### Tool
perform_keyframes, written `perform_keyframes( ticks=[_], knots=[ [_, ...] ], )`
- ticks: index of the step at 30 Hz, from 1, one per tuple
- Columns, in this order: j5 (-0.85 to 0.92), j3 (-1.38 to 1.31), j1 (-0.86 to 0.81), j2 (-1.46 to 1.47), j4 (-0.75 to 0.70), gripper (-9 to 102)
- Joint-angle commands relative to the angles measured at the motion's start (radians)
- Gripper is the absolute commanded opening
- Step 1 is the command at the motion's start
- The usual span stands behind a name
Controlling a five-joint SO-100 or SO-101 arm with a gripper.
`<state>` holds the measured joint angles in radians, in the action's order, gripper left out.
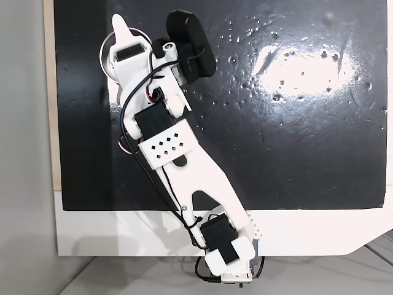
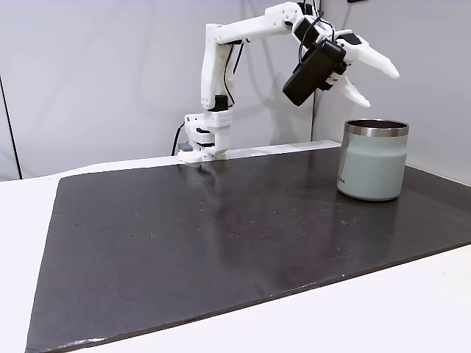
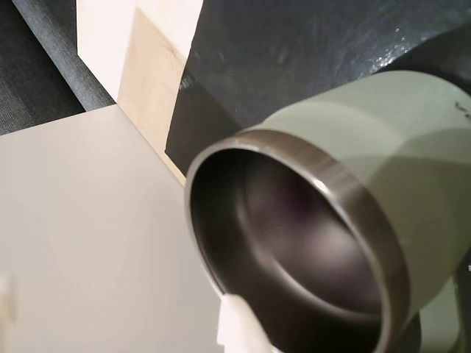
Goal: Grasp a pengrip and put it in the cup.
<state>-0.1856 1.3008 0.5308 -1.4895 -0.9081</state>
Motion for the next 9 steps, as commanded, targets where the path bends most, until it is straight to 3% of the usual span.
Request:
perform_keyframes(
  ticks=[1, 9],
  knots=[
    [0.014, -0.091, 0.009, -0.014, -0.008, 32],
    [0.014, -0.091, 0.009, -0.014, -0.009, 32]
  ],
)
